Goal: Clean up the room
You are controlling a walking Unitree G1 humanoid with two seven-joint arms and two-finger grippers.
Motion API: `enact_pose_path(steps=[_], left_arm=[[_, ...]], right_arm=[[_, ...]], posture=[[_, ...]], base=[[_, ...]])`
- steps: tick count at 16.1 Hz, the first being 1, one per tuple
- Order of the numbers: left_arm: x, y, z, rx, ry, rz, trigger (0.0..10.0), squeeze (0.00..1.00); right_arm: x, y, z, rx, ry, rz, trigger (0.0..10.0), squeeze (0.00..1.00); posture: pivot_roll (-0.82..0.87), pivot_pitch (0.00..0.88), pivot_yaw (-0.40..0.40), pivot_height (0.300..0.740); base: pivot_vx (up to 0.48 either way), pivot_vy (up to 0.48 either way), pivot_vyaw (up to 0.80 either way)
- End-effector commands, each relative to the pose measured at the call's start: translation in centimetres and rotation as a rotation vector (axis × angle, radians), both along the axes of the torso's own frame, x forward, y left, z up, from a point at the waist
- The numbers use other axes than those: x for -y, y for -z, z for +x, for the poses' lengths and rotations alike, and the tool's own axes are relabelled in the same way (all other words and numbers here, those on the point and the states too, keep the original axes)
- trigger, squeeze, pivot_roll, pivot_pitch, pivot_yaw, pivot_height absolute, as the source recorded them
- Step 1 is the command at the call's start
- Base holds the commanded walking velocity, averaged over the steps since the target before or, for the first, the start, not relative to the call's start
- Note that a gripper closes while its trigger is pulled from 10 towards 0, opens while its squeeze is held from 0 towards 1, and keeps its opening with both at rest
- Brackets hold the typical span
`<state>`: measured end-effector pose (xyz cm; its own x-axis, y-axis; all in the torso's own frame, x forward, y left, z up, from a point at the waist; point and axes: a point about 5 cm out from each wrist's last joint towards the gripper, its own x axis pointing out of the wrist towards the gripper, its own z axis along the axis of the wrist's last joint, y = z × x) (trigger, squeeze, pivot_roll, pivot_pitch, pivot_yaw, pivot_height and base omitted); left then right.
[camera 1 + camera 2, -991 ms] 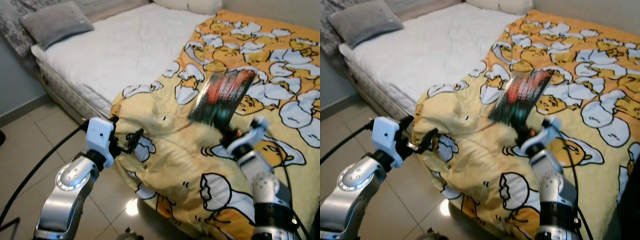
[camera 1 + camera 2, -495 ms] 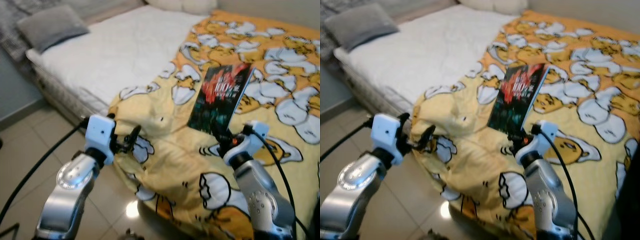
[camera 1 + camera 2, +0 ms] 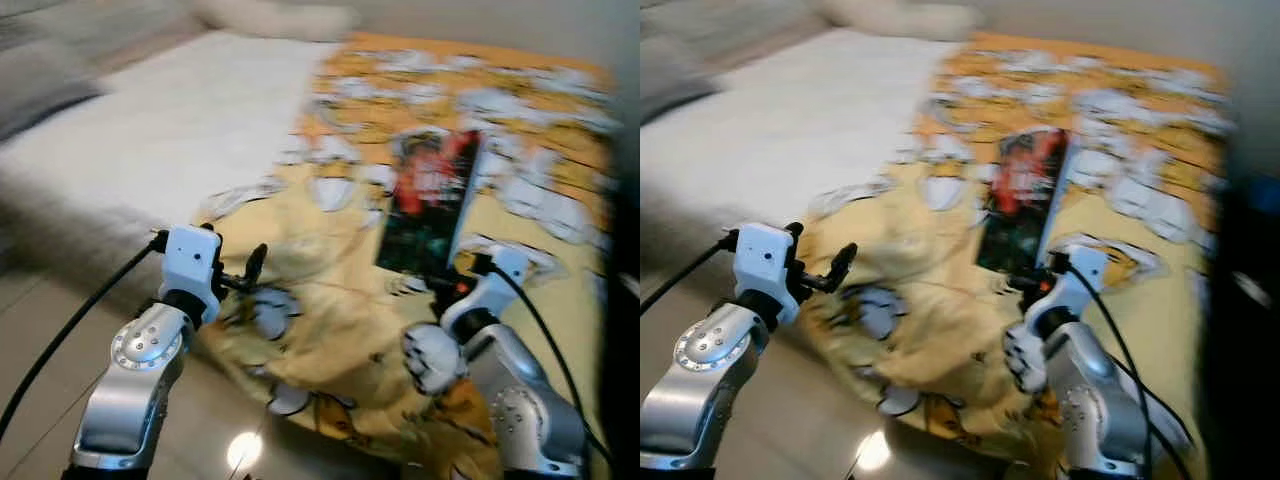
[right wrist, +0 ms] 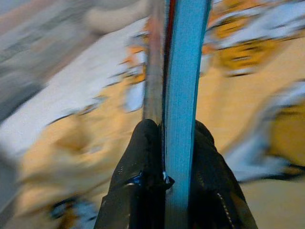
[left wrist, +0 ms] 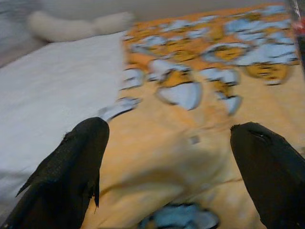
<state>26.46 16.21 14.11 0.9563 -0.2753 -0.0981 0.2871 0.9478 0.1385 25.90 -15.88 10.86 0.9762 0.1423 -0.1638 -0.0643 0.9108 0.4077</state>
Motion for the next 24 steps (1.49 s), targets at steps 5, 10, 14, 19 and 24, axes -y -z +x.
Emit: enact_pose_path(steps=[5, 10, 14, 19, 24], left_arm=[[-0.4, 0.3, 0.2, -0.045, -0.030, -0.041, 10.0, 0.45], [-0.6, 0.2, 0.2, -0.032, -0.034, -0.022, 10.0, 0.44], [-0.6, 0.3, 0.1, -0.033, -0.036, -0.022, 10.0, 0.44], [-1.0, 0.5, -0.2, -0.043, -0.048, -0.016, 10.0, 0.45], [-1.4, 0.4, -0.4, -0.047, -0.064, -0.009, 10.0, 0.43]], right_arm=[[-0.4, -0.9, 0.3, 0.028, 0.005, -0.020, 10.0, 0.00], [-0.7, -0.7, 0.2, 0.015, -0.001, -0.030, 10.0, 0.00], [-0.7, -0.7, 0.2, 0.014, -0.002, -0.032, 10.0, 0.00], [-1.1, -0.3, 0.1, -0.010, -0.006, -0.031, 10.0, 0.00], [-0.9, -0.3, 0.4, -0.013, -0.009, -0.053, 10.0, 0.00]], posture=[[-0.01, 0.000, 0.046, 0.740], [-0.01, 0.000, 0.037, 0.740], [-0.01, 0.000, 0.037, 0.740], [0.01, 0.000, 0.027, 0.740], [0.04, 0.000, 0.011, 0.740]], base=[[0.000, 0.392, -0.48], [0.000, 0.368, -0.80], [0.000, 0.371, -0.80], [0.000, 0.371, -0.16], [0.000, 0.371, -0.17]])
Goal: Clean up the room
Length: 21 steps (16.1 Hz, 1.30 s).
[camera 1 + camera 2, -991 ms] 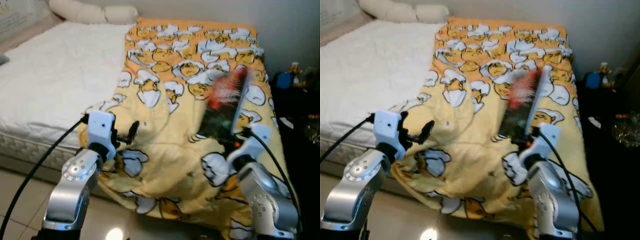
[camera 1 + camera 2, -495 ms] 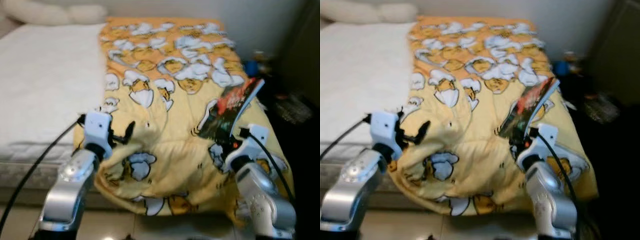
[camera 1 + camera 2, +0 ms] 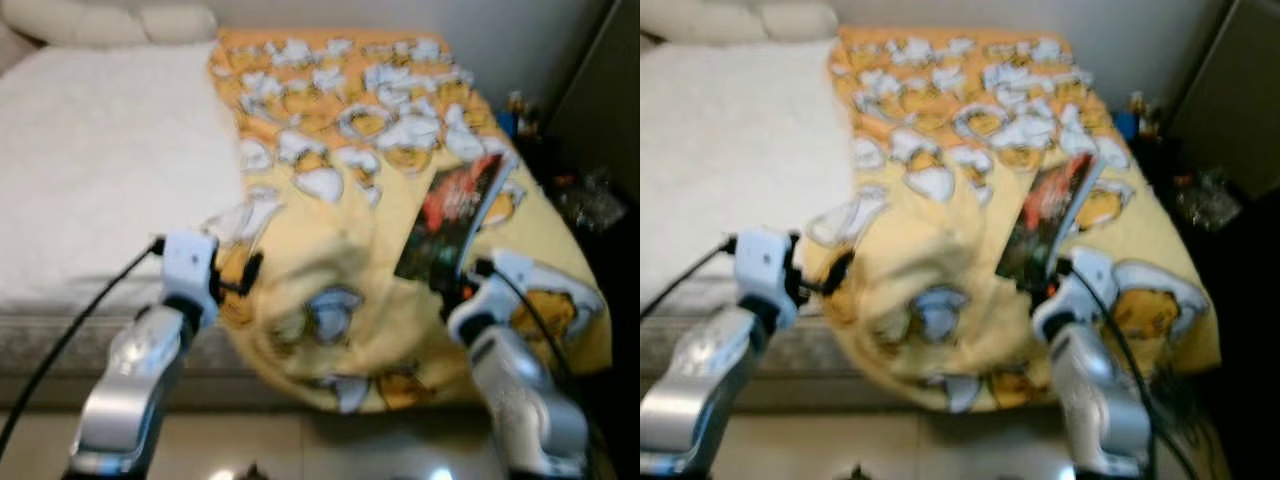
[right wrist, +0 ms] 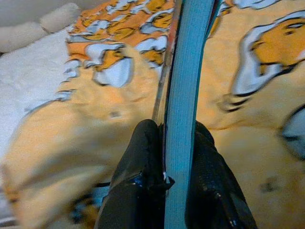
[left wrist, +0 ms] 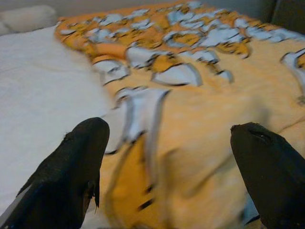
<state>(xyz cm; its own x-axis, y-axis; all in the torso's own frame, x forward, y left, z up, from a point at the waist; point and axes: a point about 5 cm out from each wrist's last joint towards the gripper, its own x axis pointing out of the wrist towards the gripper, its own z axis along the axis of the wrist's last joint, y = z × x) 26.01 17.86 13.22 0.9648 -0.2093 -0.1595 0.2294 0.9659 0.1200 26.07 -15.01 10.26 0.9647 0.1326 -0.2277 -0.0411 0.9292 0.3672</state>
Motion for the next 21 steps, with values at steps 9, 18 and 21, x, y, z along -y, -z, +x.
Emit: enact_pose_path(steps=[9, 18, 21], left_arm=[[-0.1, -0.9, 0.3, 0.025, -0.004, 0.007, 10.0, 0.44], [-0.1, -0.9, 0.5, 0.016, -0.002, 0.004, 10.0, 0.44], [0.2, -0.9, 0.7, 0.017, 0.005, 0.003, 10.0, 0.44]], right_arm=[[-0.9, -0.8, 0.9, 0.042, -0.027, 0.004, 10.0, 0.00], [-0.8, -1.0, 1.2, 0.054, -0.047, -0.027, 10.0, 0.00], [-0.9, -1.3, 1.6, 0.063, -0.056, -0.036, 10.0, 0.00]], posture=[[0.07, 0.000, 0.006, 0.740], [0.06, 0.000, 0.015, 0.740], [0.05, 0.000, 0.016, 0.740]], base=[[0.000, 0.368, 0.00], [0.000, 0.368, 0.00], [0.000, 0.369, 0.00]])
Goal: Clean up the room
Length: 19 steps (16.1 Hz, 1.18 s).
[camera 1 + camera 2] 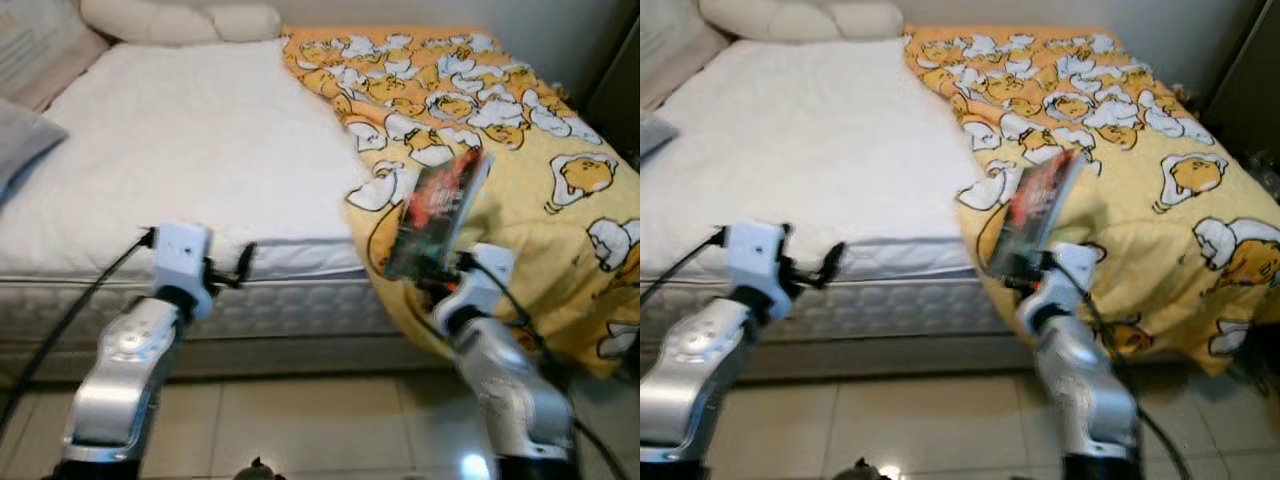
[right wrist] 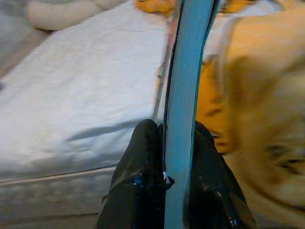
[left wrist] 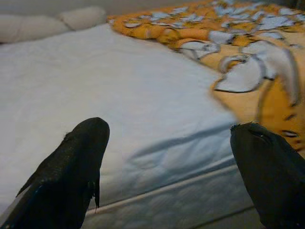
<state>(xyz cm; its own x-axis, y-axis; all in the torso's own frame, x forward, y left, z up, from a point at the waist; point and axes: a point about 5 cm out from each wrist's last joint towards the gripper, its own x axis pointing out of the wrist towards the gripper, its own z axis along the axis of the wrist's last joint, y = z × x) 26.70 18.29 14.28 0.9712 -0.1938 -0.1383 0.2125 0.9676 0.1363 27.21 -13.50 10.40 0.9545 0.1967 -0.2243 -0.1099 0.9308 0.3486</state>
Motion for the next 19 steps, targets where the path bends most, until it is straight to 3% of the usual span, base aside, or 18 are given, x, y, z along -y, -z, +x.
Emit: enact_pose_path(steps=[1, 19], left_arm=[[0.67, 0.12, 0.14, -0.007, 0.021, -0.008, 10.0, 0.44], [0.78, -0.03, 0.65, 0.001, 0.024, -0.005, 10.0, 0.44]], right_arm=[[0.57, -1.24, 0.53, 0.060, 0.010, -0.017, 10.0, 0.00], [0.40, -1.07, 0.87, 0.051, -0.004, -0.006, 10.0, 0.00]], posture=[[0.05, 0.000, 0.015, 0.740], [0.05, 0.000, 0.014, 0.740]], base=[[0.000, 0.368, 0.00], [0.000, 0.372, 0.00]])
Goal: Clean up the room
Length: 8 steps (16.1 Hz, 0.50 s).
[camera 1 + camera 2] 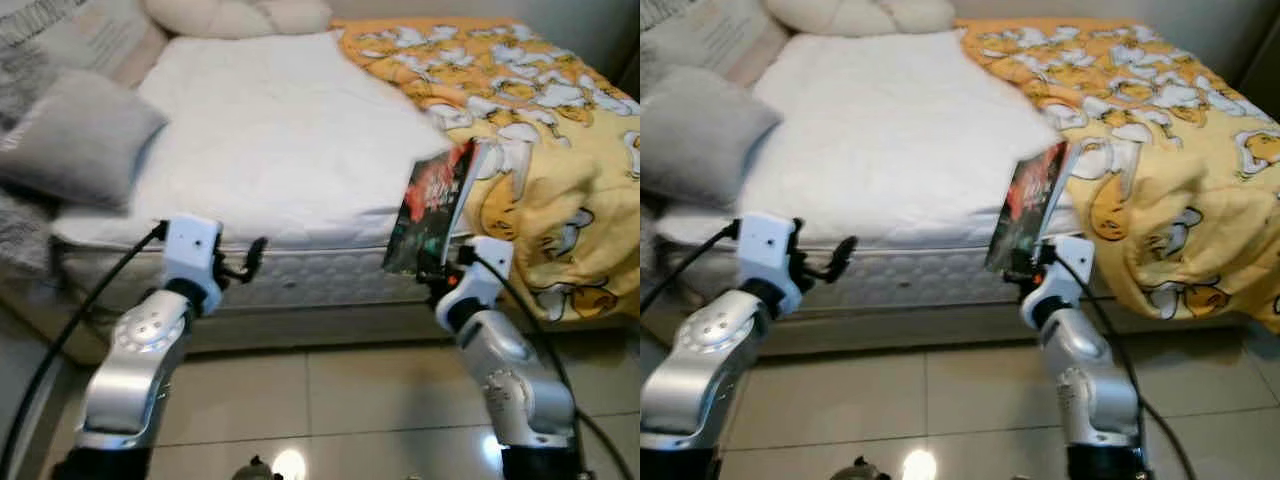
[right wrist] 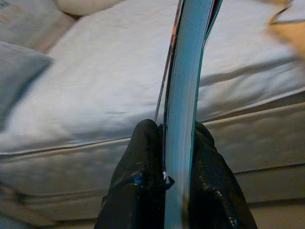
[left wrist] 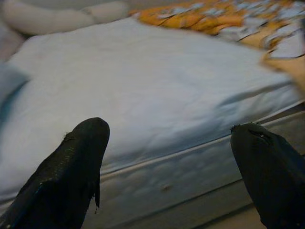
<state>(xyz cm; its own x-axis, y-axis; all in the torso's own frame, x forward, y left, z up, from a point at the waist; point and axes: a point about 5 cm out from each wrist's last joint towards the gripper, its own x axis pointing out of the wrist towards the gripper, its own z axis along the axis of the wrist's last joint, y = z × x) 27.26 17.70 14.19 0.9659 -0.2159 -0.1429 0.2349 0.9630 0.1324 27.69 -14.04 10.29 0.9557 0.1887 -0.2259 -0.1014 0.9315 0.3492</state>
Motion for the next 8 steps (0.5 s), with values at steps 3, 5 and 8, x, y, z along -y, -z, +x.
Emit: enact_pose_path(steps=[3, 5, 8], left_arm=[[0.20, -0.06, -0.01, 0.004, 0.004, -0.002, 10.0, 0.44], [0.17, -0.07, -0.01, 0.004, 0.003, -0.002, 10.0, 0.44], [0.11, -0.07, -0.02, 0.003, -0.003, -0.024, 10.0, 0.44]], right_arm=[[-0.20, -1.15, 0.29, 0.052, -0.017, -0.010, 10.0, 0.00], [-0.17, -1.12, 0.29, 0.051, -0.016, -0.009, 10.0, 0.00], [-0.22, -1.08, 0.29, 0.049, -0.018, -0.010, 10.0, 0.00]], posture=[[0.05, 0.000, 0.015, 0.740], [0.06, 0.000, 0.016, 0.740], [0.06, 0.000, 0.016, 0.740]], base=[[0.000, 0.374, 0.00], [0.000, 0.373, 0.00], [0.000, 0.247, 0.00]])
